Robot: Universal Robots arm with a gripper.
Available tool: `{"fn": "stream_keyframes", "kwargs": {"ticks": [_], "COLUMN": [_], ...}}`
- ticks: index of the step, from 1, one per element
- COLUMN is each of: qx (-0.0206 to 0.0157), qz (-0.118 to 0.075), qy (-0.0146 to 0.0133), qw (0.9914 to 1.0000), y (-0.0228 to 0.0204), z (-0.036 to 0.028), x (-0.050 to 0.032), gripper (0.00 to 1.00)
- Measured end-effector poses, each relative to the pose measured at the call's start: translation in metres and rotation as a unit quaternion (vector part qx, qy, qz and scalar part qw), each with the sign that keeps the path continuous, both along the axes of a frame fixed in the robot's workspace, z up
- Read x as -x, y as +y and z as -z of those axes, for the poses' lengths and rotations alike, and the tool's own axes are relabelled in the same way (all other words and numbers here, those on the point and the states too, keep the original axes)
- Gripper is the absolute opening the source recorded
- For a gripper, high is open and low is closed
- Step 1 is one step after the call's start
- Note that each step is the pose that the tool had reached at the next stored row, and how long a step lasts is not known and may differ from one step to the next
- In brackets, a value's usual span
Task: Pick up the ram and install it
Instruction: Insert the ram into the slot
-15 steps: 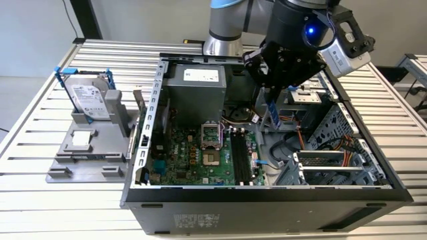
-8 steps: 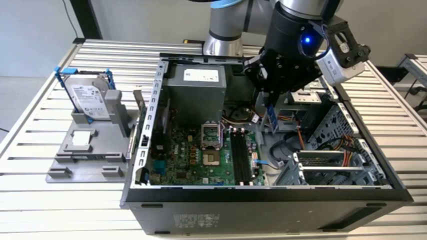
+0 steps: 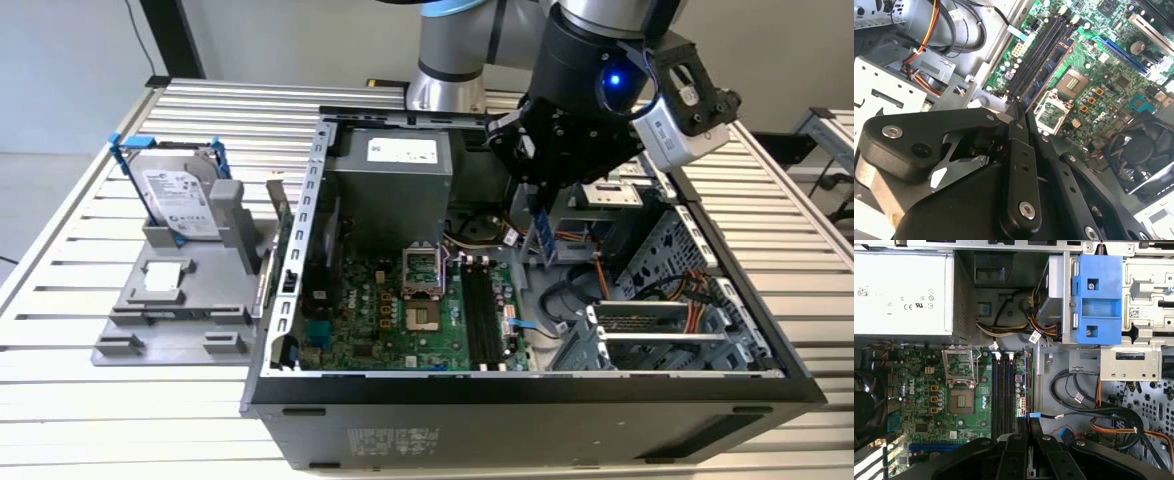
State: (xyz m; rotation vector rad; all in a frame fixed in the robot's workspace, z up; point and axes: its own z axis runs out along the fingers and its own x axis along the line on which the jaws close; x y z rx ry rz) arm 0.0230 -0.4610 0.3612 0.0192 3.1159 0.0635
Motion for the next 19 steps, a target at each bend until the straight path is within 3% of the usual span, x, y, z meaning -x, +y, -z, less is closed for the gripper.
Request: {"fn": "stream_keyframes", "kwargs": {"ticks": [9, 19], "qx": [0.0004, 0.0012], "qz": [0.001, 0.007], "qy": [0.0000, 0.0000], "qw": [1.00000, 0.99998], "y": [0.0001, 0.0003], "z": [0.0013, 0.0193], "x": [0.0000, 0.0000], "gripper": [0.00, 0.00]}}
